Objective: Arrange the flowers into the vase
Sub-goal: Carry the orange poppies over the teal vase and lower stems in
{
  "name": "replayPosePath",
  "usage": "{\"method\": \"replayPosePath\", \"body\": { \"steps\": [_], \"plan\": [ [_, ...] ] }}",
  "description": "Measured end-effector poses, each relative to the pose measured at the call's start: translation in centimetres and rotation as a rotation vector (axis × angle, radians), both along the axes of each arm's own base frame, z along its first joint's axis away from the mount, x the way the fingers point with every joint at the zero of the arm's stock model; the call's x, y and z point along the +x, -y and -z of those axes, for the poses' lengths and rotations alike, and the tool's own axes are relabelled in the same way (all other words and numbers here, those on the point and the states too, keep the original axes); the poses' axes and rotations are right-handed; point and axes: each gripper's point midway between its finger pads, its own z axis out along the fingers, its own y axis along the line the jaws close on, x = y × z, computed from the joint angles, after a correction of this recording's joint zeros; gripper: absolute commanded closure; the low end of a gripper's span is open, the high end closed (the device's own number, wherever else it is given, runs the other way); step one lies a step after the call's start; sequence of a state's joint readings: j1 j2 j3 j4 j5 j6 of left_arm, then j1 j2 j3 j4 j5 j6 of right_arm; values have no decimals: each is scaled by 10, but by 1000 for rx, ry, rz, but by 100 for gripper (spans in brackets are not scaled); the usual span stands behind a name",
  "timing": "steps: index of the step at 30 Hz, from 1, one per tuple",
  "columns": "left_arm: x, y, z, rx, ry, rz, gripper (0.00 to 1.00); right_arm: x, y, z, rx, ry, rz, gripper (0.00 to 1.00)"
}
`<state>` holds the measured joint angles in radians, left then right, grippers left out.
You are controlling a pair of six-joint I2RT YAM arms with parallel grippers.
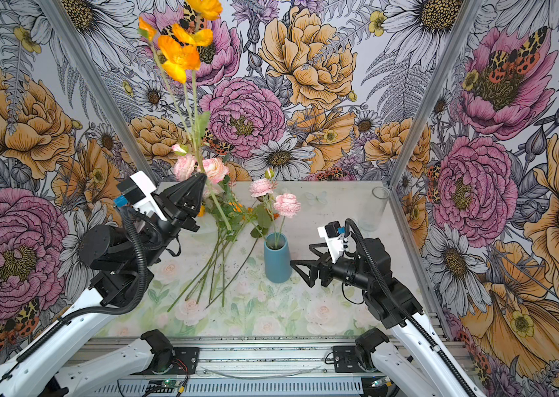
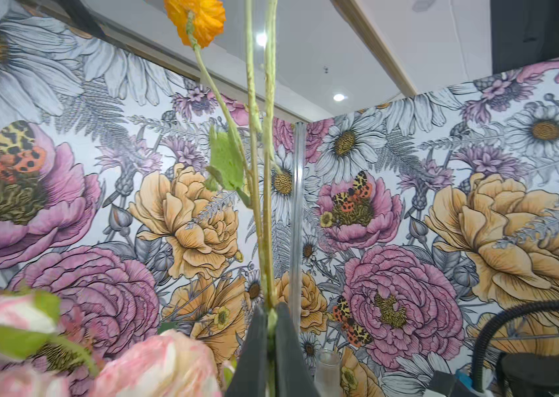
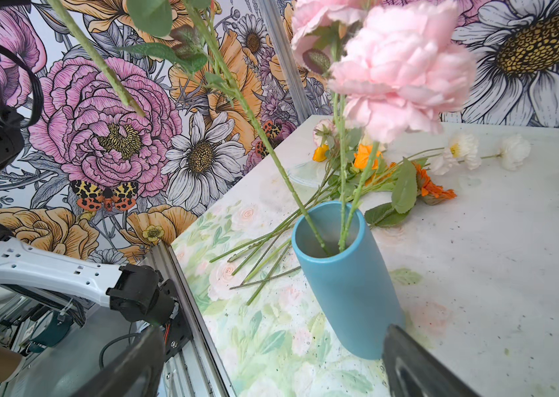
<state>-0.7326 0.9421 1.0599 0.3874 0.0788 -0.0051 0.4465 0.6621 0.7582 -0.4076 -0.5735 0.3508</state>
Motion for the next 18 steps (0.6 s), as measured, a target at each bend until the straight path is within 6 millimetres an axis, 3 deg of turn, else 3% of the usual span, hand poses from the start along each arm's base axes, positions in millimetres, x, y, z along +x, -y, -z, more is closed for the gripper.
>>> {"method": "replayPosePath", "body": {
  "steps": [3,9,18],
  "plan": [
    [1,33,12,37,36,55,100,0,0,0,0,1,0,1],
    [4,80,47,130,74,100,100,-2,1,-2,4,10,0,1],
    [18,121,121,298,64,96,100,-2,1,6,-4,-3,0,1]
  ]
}}
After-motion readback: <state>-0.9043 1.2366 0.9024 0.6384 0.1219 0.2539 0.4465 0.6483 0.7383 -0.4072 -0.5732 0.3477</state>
